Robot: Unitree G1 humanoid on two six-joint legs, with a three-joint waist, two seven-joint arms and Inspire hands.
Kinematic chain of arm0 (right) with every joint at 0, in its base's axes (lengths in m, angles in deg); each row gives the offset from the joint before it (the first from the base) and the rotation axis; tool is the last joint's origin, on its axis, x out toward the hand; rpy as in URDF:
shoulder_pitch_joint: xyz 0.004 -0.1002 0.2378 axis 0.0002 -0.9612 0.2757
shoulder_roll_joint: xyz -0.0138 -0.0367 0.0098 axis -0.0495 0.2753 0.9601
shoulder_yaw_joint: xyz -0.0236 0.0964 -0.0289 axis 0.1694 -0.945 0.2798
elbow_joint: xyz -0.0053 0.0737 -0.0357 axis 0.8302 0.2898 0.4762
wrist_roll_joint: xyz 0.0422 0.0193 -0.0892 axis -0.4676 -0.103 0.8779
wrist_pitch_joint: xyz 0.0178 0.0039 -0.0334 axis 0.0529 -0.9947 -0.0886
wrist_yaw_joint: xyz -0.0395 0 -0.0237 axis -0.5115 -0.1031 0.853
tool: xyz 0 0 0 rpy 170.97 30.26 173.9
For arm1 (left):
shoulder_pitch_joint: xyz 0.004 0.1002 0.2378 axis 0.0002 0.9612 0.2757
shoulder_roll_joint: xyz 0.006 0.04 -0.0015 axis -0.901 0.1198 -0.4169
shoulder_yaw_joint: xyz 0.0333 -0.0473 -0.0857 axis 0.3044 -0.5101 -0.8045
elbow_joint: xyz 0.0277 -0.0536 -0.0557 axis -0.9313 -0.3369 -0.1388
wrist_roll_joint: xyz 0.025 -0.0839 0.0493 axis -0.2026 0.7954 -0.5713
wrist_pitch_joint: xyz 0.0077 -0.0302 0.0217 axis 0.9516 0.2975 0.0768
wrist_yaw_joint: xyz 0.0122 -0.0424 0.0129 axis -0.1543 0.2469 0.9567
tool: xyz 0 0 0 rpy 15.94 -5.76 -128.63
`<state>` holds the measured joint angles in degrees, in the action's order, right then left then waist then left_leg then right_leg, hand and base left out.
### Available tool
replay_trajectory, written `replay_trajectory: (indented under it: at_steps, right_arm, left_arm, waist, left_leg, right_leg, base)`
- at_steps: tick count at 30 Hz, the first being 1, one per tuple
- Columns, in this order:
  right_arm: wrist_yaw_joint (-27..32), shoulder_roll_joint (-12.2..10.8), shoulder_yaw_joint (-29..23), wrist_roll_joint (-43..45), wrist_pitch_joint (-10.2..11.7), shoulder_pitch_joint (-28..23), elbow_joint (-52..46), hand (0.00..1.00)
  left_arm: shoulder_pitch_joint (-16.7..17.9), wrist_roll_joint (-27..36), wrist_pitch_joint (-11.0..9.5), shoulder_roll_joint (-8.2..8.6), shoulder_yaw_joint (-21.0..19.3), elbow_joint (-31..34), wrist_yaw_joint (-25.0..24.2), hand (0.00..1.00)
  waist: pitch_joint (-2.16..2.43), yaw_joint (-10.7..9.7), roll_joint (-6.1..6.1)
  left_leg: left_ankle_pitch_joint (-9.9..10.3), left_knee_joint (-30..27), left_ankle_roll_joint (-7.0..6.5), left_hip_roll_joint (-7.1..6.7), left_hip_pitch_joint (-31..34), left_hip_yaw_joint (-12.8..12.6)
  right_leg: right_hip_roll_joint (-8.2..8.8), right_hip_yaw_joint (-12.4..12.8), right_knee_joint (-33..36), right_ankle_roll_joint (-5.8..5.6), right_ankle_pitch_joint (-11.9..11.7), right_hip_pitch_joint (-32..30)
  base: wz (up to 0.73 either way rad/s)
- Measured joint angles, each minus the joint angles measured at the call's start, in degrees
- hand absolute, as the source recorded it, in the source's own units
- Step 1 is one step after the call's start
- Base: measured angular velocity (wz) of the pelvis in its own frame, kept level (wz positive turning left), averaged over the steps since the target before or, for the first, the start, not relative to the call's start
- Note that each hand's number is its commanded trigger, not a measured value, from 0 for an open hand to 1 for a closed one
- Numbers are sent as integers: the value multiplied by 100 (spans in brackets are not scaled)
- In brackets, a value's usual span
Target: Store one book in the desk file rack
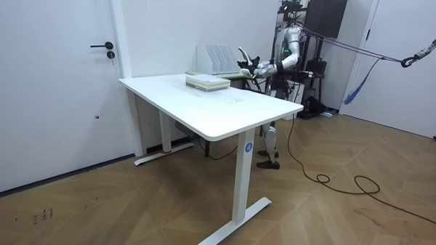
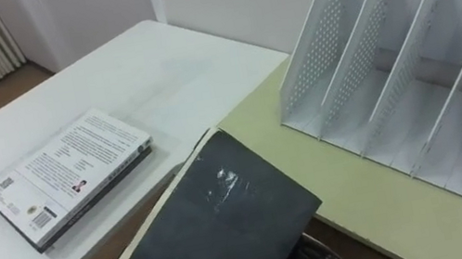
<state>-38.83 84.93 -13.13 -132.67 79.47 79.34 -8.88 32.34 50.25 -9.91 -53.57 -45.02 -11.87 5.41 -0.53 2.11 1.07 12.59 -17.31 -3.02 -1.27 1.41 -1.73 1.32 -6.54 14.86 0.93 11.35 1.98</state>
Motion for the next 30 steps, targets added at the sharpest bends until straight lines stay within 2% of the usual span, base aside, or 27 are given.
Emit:
replay_trajectory:
  at_steps: [7,12,13,14,15,21,30]
  right_arm:
    - [107,51,-65,-136,0,0,-83,0]
    - [110,52,-68,-135,0,-3,-76,0]
    - [109,52,-78,-140,0,-3,-77,15]
    - [109,51,-110,-161,-1,-3,-77,93]
    - [109,50,-129,-165,-1,-3,-77,100]
    - [168,47,-237,-165,0,-3,-77,100]
    - [277,33,-210,-165,-1,-1,-77,100]
  left_arm:
    - [31,-14,4,8,-5,-150,-77,100]
    - [34,-9,4,8,-12,-296,-117,100]
    - [43,-8,4,7,-14,-322,-117,100]
    - [51,-8,4,7,-16,-322,-124,100]
    - [58,-9,4,7,-16,-323,-130,100]
    - [95,-18,4,-18,-16,-338,-151,100]
    - [110,-41,4,-37,-3,-336,-278,100]
  waist:
    - [35,-17,0]
    - [2,-11,-37]
    - [5,-5,-48]
    - [3,6,-50]
    - [2,8,-48]
    - [1,26,-24]
    - [24,38,17]
  left_leg:
    - [-1,9,0,9,-15,-42]
    - [0,36,1,9,-99,-50]
    - [2,40,4,9,-102,-53]
    - [3,39,5,11,-99,-54]
    - [3,39,6,12,-100,-53]
    - [7,38,12,21,-104,-57]
    - [11,58,21,31,-115,-65]
  right_leg:
    - [-36,-5,5,3,1,9]
    - [-37,-7,-17,2,3,96]
    - [-37,-6,-18,2,11,97]
    - [-39,-6,-19,2,11,92]
    - [-40,-6,-20,2,11,91]
    - [-48,-8,-19,11,17,90]
    - [-55,-11,-19,21,22,91]
  base:
    - [0]
    - [0]
    - [0]
    - [0]
    - [0]
    - [0]
    - [0]
